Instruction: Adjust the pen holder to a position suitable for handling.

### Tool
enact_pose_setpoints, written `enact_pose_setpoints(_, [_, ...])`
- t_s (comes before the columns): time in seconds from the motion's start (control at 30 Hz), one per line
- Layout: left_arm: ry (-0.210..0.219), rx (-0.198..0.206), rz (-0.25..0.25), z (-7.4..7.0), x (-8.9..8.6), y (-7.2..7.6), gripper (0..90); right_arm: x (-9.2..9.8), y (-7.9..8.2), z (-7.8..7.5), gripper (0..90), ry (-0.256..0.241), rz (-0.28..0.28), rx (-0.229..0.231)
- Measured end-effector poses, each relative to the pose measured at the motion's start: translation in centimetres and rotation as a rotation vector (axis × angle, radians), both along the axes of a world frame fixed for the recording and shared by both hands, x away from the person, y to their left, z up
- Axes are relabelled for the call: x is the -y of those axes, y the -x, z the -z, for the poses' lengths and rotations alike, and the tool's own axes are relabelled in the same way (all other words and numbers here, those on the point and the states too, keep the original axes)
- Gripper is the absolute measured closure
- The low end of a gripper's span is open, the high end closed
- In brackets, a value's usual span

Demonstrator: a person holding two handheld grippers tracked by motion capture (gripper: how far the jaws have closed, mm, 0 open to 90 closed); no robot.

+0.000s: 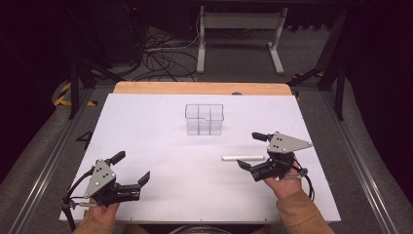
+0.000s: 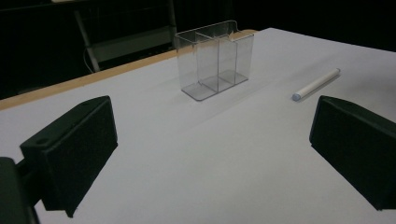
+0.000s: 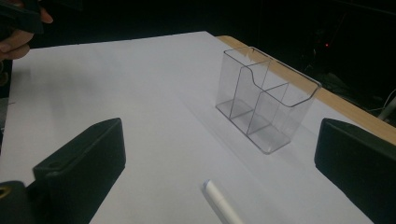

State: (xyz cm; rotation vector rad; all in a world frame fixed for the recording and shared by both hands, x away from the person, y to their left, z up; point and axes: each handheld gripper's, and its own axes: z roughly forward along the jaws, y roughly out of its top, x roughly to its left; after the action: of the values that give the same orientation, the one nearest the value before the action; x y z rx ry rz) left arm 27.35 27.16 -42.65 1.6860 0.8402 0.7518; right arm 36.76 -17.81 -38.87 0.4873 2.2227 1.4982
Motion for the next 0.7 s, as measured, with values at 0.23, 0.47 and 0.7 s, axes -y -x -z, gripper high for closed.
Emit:
enact_pose_setpoints(0.23, [-0.005, -0.002, -0.002, 0.0, 0.0, 0.0, 1.6, -0.6, -0.6, -0.8, 5.9, 0.024, -0.010, 0.006])
enact_pose_setpoints(0.47, [-0.004, -0.003, -0.017, 0.0, -0.3, 0.3, 1.6, -2.0, -2.2, -2.3, 11.6, 0.080, -0.045, 0.000])
enact_pose_setpoints(0.7, [-0.005, -0.007, -0.023, 0.1, -0.4, 0.5, 1.6, -3.2, -4.0, -3.0, 13.0, 0.113, -0.065, -0.010])
